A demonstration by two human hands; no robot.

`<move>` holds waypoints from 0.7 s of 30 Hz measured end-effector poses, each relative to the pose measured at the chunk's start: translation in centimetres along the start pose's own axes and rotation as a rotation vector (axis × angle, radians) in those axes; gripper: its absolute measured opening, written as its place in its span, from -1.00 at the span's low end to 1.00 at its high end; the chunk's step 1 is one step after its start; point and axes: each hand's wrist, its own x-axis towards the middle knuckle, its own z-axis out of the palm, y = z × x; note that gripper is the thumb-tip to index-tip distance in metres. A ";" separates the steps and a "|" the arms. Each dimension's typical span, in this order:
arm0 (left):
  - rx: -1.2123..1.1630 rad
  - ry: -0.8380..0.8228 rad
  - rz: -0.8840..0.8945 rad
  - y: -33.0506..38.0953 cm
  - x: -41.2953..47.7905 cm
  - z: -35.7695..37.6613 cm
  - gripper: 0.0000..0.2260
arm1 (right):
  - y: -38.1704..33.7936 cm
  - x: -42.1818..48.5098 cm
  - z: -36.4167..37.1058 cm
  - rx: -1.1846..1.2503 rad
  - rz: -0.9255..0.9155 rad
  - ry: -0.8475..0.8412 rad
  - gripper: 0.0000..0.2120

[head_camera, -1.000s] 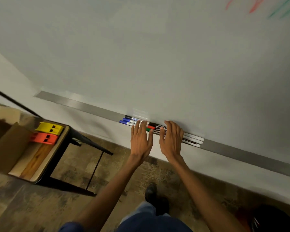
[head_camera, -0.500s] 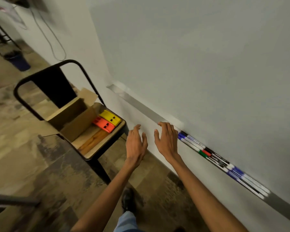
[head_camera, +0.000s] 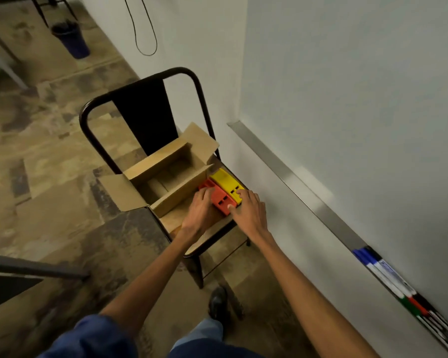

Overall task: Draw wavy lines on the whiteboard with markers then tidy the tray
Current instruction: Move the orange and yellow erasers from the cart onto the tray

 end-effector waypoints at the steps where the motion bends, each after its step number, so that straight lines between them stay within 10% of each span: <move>1: 0.003 -0.033 -0.024 -1.0 0.9 0.2 -0.49 | -0.3 0.6 0.7 -0.009 0.019 -0.020 -0.52; 14: 0.085 -0.388 0.003 -6.8 6.2 3.4 -0.27 | -1.6 3.4 6.5 -0.083 0.175 -0.048 -0.52; 21: -0.053 -0.234 0.147 -7.4 6.5 3.0 -0.62 | -1.9 3.2 6.9 -0.053 0.169 -0.030 -0.58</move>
